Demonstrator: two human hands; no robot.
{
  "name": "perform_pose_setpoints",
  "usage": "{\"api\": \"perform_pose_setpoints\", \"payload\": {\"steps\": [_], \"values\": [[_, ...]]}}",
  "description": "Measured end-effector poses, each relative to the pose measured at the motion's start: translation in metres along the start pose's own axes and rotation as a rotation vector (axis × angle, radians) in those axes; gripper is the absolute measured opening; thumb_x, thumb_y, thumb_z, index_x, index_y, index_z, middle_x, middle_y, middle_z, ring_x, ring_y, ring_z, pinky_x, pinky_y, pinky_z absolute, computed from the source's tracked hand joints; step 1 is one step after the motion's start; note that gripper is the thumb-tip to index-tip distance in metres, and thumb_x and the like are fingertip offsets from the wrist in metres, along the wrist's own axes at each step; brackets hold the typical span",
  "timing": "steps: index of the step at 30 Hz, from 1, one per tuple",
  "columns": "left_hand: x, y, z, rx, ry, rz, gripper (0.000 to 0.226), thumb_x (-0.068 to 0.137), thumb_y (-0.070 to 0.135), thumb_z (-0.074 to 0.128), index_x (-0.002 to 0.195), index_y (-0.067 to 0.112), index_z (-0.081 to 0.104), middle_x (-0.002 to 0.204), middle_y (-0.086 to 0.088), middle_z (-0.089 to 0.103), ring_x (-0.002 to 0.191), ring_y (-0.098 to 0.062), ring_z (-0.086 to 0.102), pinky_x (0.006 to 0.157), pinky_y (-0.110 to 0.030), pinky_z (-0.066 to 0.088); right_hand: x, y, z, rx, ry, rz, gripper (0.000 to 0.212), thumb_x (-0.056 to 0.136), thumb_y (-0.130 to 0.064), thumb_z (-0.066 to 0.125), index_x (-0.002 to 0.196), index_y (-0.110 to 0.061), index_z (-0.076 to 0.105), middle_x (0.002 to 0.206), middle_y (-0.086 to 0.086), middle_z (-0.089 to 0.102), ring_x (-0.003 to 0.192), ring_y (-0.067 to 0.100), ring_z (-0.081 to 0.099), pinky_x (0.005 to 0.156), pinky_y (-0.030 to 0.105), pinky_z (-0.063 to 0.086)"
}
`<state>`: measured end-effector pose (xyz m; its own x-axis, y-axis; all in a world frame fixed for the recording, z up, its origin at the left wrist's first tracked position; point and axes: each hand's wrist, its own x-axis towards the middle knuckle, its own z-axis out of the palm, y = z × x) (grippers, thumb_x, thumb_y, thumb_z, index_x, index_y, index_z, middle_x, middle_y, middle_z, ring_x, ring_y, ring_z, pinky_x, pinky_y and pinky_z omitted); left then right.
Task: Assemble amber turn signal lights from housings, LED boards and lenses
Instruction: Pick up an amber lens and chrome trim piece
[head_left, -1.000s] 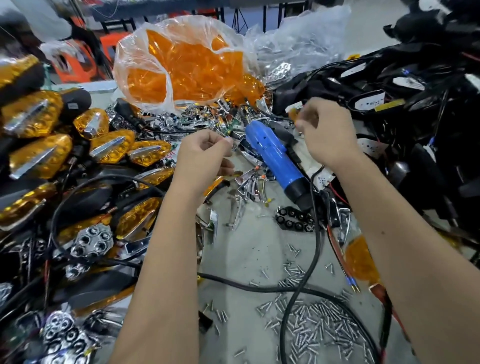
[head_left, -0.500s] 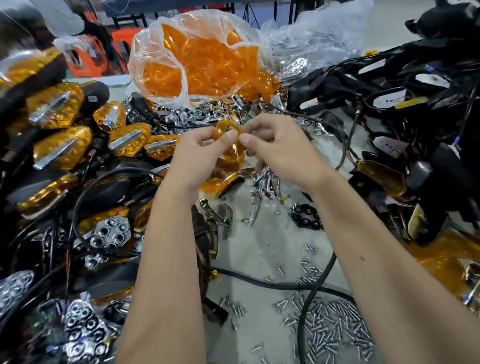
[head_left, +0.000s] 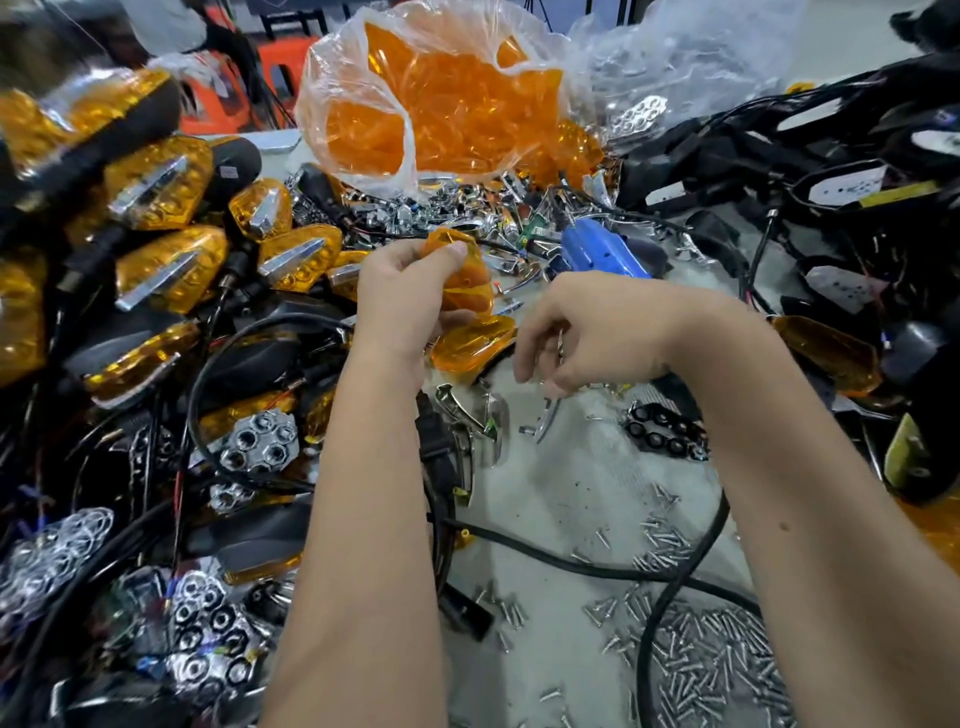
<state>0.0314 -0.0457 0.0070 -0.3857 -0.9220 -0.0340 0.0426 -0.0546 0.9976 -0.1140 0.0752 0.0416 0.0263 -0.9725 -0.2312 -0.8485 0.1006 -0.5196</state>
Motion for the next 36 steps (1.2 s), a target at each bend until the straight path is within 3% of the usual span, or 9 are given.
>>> {"api": "perform_pose_setpoints", "payload": {"steps": [6,12,17,21,24,27,30,33,36], "values": [[0.002,0.000,0.001,-0.091,0.046,-0.037,0.011,0.097,0.014,0.066,0.087,0.010,0.067,0.088,-0.014,0.070,0.062,-0.024,0.069,0.050,-0.027,0.053,0.003,-0.020,0.020,0.044,-0.030,-0.114,0.039,0.078,-0.005,0.085,0.109,-0.028,0.079,0.090,-0.013,0.072,0.069,-0.008,0.062,0.060,0.009,0.044],[0.000,-0.001,0.000,-0.089,0.030,-0.042,0.010,0.097,0.014,0.067,0.089,0.008,0.067,0.089,-0.013,0.071,0.067,-0.028,0.070,0.050,-0.027,0.053,0.004,-0.008,0.025,0.060,-0.018,-0.101,0.017,0.078,-0.011,0.088,0.082,-0.023,0.077,0.056,-0.025,0.061,0.057,-0.005,0.058,0.056,0.008,0.040],[-0.001,0.000,0.001,-0.052,0.046,-0.053,0.010,0.097,0.015,0.068,0.089,0.009,0.065,0.098,-0.017,0.068,0.071,-0.029,0.070,0.052,-0.027,0.054,-0.002,0.006,0.018,0.319,0.152,-0.155,0.016,0.081,-0.001,0.085,0.081,-0.013,0.073,0.078,0.001,0.074,0.071,0.010,0.068,0.072,0.022,0.056],[-0.003,0.000,0.004,-0.018,0.052,-0.044,0.013,0.097,0.015,0.067,0.086,0.010,0.065,0.094,-0.016,0.070,0.063,-0.020,0.071,0.052,-0.027,0.055,-0.001,0.008,0.021,0.400,0.373,-0.188,0.026,0.075,0.003,0.088,0.089,-0.008,0.070,0.082,0.009,0.073,0.067,0.004,0.063,0.066,0.012,0.049],[-0.004,-0.001,0.007,0.024,0.082,-0.015,0.018,0.096,0.016,0.068,0.079,0.012,0.064,0.086,-0.012,0.070,0.062,-0.020,0.070,0.053,-0.030,0.056,0.000,0.007,0.020,0.305,0.423,-0.163,0.024,0.074,0.003,0.087,0.086,-0.015,0.076,0.081,0.000,0.074,0.062,0.000,0.063,0.061,0.014,0.049],[-0.004,0.002,0.006,-0.049,0.177,0.022,0.018,0.096,0.015,0.069,0.078,0.012,0.064,0.068,-0.001,0.067,0.055,-0.017,0.066,0.052,-0.029,0.056,0.001,0.007,0.022,0.096,0.370,-0.086,0.032,0.078,0.004,0.076,0.096,-0.022,0.080,0.087,-0.001,0.073,0.079,0.014,0.067,0.078,0.035,0.057],[-0.004,0.005,0.003,-0.137,0.221,0.028,0.014,0.095,0.016,0.070,0.082,0.013,0.067,0.075,-0.005,0.071,0.063,-0.023,0.069,0.054,-0.029,0.056,0.004,0.001,0.026,0.057,0.402,-0.118,0.039,0.077,0.006,0.066,0.101,-0.022,0.079,0.101,-0.004,0.069,0.095,0.013,0.064,0.087,0.032,0.053],[-0.005,0.006,0.001,-0.176,0.219,0.023,0.013,0.095,0.015,0.070,0.083,0.012,0.067,0.077,-0.007,0.070,0.063,-0.023,0.068,0.055,-0.030,0.057,0.011,-0.011,0.031,0.041,0.357,-0.226,0.020,0.080,-0.012,0.082,0.092,-0.027,0.081,0.091,-0.018,0.065,0.091,0.005,0.058,0.084,0.020,0.046],[-0.006,0.006,0.003,-0.160,0.201,0.017,0.015,0.095,0.013,0.070,0.080,0.012,0.066,0.079,-0.009,0.069,0.062,-0.024,0.068,0.054,-0.030,0.057,0.021,-0.016,0.040,-0.199,0.227,-0.169,0.012,0.084,-0.035,0.083,0.095,-0.029,0.081,0.084,-0.018,0.058,0.095,0.012,0.054,0.090,0.036,0.048]]}}
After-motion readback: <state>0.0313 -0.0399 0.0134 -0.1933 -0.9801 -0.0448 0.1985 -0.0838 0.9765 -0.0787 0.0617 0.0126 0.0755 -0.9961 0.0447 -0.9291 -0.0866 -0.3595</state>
